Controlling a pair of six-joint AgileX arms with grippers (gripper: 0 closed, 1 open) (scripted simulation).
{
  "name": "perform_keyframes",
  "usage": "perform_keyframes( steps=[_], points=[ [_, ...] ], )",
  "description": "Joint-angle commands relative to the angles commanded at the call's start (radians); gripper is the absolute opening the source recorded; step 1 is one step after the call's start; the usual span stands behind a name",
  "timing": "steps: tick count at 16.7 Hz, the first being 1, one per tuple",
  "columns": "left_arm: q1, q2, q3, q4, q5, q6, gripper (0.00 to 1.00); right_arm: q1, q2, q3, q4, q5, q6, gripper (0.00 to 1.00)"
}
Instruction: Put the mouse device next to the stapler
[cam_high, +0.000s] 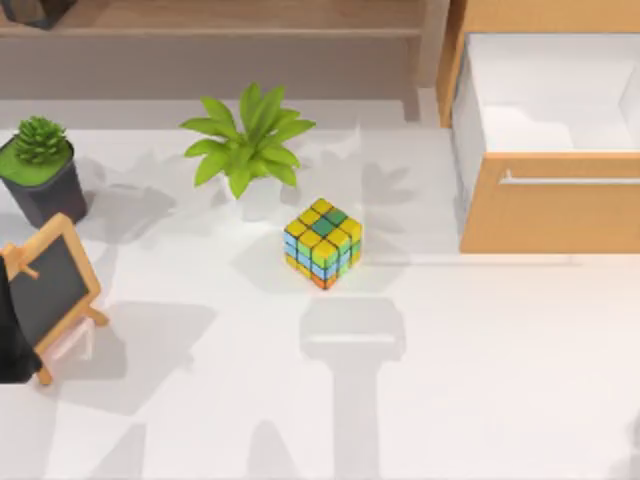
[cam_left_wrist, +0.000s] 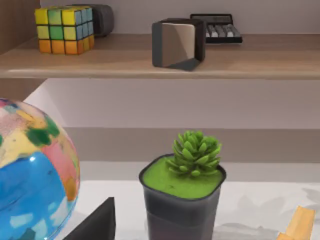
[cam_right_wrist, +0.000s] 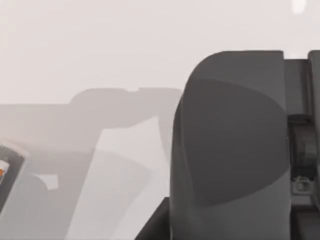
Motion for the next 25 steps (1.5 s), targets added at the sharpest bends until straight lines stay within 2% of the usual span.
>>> perform_keyframes(
  steps=[6,22,25],
  points=[
    [0.000,0.000,0.000,0.000,0.000,0.000,1.00,-0.007,-0.017,-0.010,0.040,-0.008,0.022,0.00],
    [0.000,0.000,0.000,0.000,0.000,0.000,1.00,0.017,0.033,-0.089,0.018,0.014,-0.066,0.00],
    [0.000,0.000,0.000,0.000,0.000,0.000,1.00,0.017,0.033,-0.089,0.018,0.014,-0.066,0.23]
  ],
)
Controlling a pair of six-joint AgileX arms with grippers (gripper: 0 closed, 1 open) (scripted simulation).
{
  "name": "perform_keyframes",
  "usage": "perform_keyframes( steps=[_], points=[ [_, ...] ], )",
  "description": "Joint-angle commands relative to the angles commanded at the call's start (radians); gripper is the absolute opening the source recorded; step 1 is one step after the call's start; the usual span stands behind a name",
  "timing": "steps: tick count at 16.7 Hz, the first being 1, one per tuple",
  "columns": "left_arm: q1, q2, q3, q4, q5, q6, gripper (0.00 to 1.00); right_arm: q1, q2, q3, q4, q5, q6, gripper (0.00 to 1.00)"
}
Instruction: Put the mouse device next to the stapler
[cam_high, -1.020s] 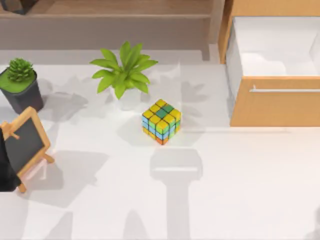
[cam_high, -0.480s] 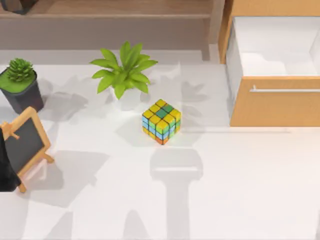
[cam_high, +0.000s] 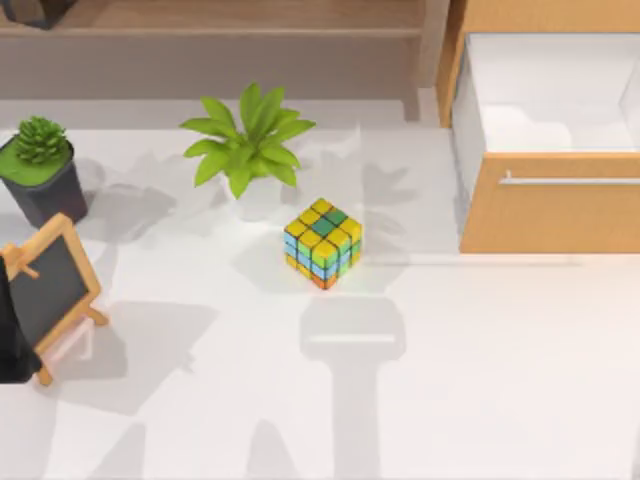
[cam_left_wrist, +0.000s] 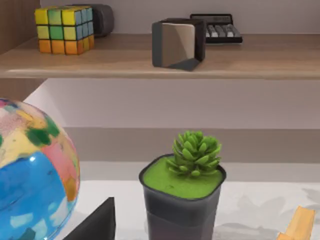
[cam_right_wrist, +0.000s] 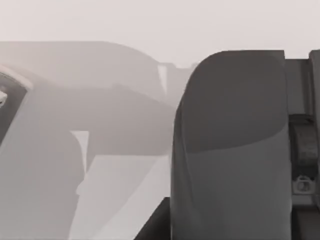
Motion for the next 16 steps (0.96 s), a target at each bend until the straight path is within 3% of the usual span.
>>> perform_keyframes(
  steps=[10,16],
  points=[
    [0.000,0.000,0.000,0.000,0.000,0.000,1.00,0.000,0.000,0.000,0.000,0.000,0.000,0.98],
    [0.000,0.000,0.000,0.000,0.000,0.000,1.00,0.000,0.000,0.000,0.000,0.000,0.000,1.00]
  ],
)
